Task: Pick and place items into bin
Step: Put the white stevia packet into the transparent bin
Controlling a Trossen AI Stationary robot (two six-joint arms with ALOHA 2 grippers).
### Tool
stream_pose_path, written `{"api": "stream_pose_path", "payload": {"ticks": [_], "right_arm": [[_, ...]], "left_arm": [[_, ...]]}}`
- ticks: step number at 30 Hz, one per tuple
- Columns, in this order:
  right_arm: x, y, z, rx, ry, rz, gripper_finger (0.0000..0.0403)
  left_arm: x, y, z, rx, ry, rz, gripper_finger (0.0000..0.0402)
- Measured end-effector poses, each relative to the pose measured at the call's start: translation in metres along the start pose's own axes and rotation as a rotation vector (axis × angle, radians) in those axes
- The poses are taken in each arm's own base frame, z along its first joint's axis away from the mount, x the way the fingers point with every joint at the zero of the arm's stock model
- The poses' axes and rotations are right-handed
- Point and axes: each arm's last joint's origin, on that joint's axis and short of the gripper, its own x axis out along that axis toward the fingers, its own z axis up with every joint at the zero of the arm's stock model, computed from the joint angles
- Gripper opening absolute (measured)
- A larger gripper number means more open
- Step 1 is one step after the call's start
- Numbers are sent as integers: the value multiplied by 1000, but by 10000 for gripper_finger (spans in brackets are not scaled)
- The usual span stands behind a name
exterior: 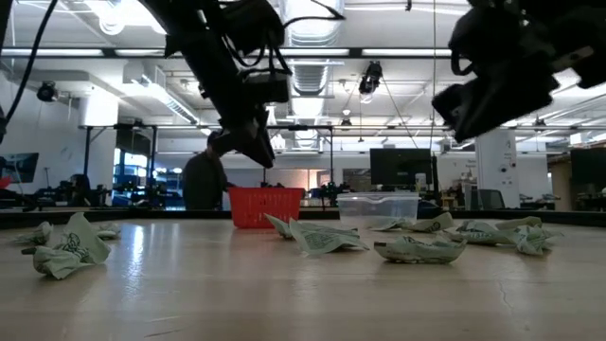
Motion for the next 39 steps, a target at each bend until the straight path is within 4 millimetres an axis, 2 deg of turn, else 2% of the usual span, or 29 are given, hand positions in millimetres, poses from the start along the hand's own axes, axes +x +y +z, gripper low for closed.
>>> {"api": "stream_pose_path", "payload": {"ticks": [11,16,21,28,35,39], "right_arm": [[2,18,-21,86,169,29,57],[6,36,-29,-3,186,-65,57],[9,62,-37,-87,153,-210,57],[16,93,-54,-105,105,-325,57],[37,102,-68,-160,134,-415,57],[47,106,-66,-166,155,-434,57]], "left_arm": [[-48,6,8,-59,-137,4,97],[-61,9,5,-113,-170,5,97],[-68,6,4,-121,-185,-7,97],[-72,1,5,-106,-195,-21,97],[-72,1,5,-128,-192,-24,97],[-72,-1,4,-120,-183,-29,97]]}}
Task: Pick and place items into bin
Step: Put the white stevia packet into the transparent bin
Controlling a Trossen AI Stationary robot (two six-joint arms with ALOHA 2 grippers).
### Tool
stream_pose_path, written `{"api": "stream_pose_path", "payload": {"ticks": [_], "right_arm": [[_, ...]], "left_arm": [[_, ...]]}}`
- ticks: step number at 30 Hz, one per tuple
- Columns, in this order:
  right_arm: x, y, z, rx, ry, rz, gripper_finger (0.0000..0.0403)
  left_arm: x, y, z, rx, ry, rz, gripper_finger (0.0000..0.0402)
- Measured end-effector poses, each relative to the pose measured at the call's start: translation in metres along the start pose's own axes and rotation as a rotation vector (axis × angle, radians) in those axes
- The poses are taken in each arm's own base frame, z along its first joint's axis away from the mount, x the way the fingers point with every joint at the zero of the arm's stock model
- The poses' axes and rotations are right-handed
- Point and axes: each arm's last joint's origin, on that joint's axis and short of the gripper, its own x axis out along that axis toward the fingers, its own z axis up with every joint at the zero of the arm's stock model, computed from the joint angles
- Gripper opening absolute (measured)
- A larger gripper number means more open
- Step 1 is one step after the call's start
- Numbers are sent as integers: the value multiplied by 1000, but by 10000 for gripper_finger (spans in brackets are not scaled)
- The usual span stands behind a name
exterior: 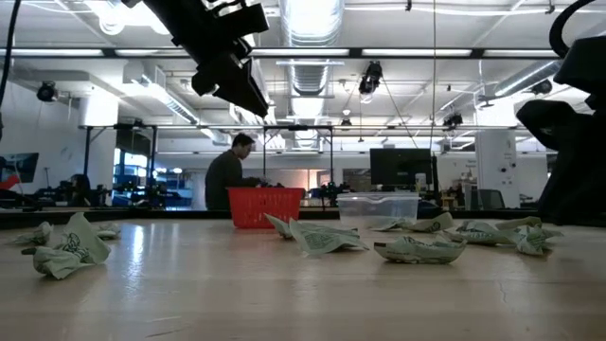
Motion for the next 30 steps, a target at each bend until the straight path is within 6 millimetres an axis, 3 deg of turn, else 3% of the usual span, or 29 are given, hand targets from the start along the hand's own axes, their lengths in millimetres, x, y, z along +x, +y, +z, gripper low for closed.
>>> {"api": "stream_pose_path", "payload": {"ticks": [9,22,30], "right_arm": [[4,7,6,-2,10,-5,59],[4,3,5,32,20,-43,137],[16,0,2,36,49,-99,152]], "left_arm": [[0,0,0,0,-1,1,97],[0,-1,-1,-21,2,-1,97],[0,-1,0,-21,1,-2,97]]}}
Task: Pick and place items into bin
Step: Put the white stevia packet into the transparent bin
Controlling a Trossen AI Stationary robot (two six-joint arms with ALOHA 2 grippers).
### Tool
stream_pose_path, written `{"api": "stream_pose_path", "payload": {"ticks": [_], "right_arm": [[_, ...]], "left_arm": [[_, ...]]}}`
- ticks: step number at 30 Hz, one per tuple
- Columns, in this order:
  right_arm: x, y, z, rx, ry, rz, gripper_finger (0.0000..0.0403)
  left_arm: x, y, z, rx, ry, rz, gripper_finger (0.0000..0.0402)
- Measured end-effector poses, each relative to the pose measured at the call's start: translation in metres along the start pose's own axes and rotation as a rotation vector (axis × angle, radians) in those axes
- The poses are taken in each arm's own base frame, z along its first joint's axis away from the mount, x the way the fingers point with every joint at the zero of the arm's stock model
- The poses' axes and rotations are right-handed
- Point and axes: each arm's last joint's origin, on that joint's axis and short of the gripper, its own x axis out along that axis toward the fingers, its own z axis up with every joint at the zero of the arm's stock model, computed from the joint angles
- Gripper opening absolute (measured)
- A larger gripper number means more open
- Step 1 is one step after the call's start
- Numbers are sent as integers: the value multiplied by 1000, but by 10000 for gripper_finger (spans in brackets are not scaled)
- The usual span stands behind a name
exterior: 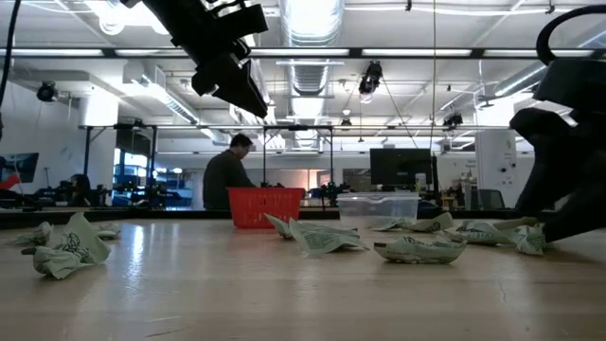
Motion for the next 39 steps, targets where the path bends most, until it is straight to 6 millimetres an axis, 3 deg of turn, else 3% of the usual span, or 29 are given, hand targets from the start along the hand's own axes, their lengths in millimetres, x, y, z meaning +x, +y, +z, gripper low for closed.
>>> {"api": "stream_pose_path", "payload": {"ticks": [7,17,30,39], "right_arm": [[4,-4,2,23,11,-11,116],[2,-4,3,-2,15,12,14],[-17,-16,24,-83,-60,-58,9],[-19,-65,49,-20,-107,-236,9]], "left_arm": [[0,-1,0,2,-2,-2,97],[-1,-1,0,3,-2,-3,97],[-1,-1,0,12,12,-7,97],[-2,-3,-1,19,14,-12,97]]}}
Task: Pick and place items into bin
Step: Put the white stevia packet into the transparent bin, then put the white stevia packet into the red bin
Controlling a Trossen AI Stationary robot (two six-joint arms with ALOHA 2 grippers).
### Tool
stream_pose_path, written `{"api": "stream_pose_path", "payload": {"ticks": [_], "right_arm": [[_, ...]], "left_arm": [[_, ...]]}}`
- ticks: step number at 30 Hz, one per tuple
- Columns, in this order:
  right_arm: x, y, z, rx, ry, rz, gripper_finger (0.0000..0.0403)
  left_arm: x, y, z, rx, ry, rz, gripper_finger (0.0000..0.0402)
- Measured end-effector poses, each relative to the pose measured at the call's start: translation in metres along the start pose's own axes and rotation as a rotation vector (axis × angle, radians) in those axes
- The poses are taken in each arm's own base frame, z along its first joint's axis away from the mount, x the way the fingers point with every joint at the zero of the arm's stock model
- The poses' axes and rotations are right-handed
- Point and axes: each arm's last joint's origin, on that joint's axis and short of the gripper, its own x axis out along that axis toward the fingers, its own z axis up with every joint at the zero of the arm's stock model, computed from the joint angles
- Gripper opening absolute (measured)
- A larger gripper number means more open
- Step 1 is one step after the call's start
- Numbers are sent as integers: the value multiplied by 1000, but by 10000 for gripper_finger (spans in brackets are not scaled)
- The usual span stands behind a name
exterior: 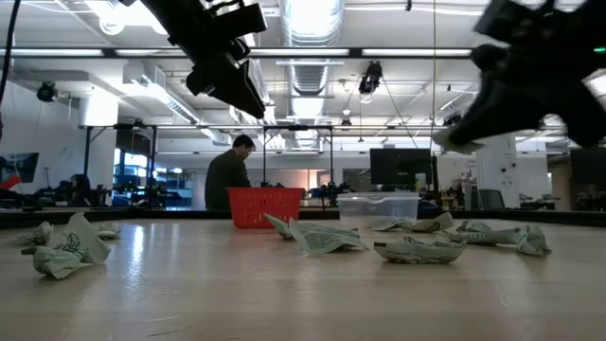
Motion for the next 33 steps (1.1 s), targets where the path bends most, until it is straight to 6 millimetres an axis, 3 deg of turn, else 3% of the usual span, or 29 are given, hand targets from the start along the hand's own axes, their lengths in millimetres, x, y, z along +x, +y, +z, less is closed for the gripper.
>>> {"api": "stream_pose_path", "payload": {"ticks": [4,9,16,20,26,33], "right_arm": [[18,-30,8,69,43,-37,9],[44,-68,18,144,30,84,9],[77,-112,11,258,20,188,9],[95,-121,3,305,33,262,9],[115,-119,-1,292,32,279,17],[119,-122,0,287,37,269,85]], "left_arm": [[0,0,0,0,0,0,97],[0,0,0,0,0,0,97],[0,0,0,-2,-1,0,97],[0,0,-1,-1,1,0,97],[0,-1,-1,1,5,-2,97],[-1,-2,-9,20,86,-23,97]]}}
